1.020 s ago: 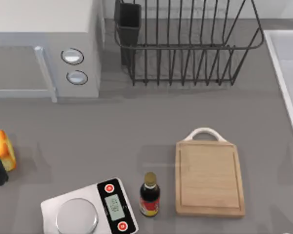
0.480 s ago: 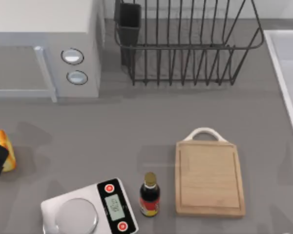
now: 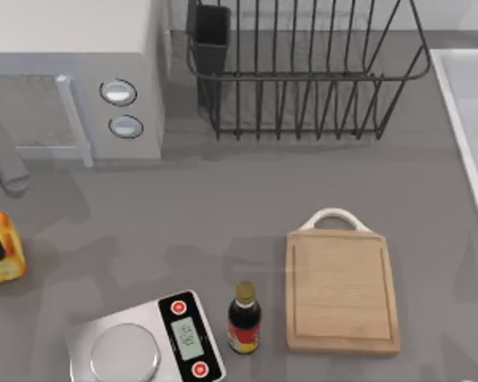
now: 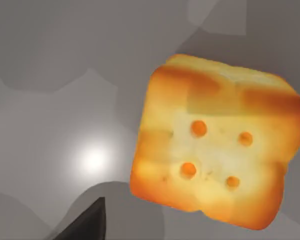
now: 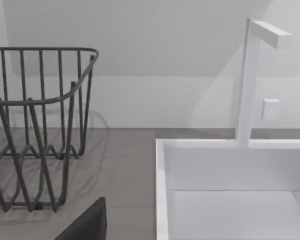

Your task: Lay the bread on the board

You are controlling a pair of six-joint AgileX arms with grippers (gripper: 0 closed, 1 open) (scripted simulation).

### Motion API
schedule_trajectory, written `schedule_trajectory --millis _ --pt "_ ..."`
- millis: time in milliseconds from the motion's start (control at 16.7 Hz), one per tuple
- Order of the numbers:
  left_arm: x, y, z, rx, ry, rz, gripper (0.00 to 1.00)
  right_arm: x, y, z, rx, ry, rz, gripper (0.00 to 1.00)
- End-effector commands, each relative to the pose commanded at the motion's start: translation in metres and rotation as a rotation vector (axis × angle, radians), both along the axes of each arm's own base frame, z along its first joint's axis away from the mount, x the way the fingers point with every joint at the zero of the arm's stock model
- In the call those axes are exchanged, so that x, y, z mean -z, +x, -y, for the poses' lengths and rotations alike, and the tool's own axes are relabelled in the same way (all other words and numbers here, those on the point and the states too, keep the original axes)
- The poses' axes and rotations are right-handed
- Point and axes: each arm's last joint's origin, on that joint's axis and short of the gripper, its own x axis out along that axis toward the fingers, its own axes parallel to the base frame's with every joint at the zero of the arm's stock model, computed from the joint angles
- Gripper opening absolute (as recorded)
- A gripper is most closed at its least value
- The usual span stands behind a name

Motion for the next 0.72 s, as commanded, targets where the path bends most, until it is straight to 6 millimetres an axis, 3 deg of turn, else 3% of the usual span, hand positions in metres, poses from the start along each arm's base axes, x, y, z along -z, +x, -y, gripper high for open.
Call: schedule_trajectory --millis 300,720 --pt "0.019 0.040 -0.005 0.165 0.013 -0.193 1.00 0.000 0.000 0.000 0.000 0.000 0.000 1.00" --pt "0.022 0.046 -0.004 0.194 0.013 -0.218 1.00 0.000 0.000 0.000 0.000 0.000 0.000 1.00"
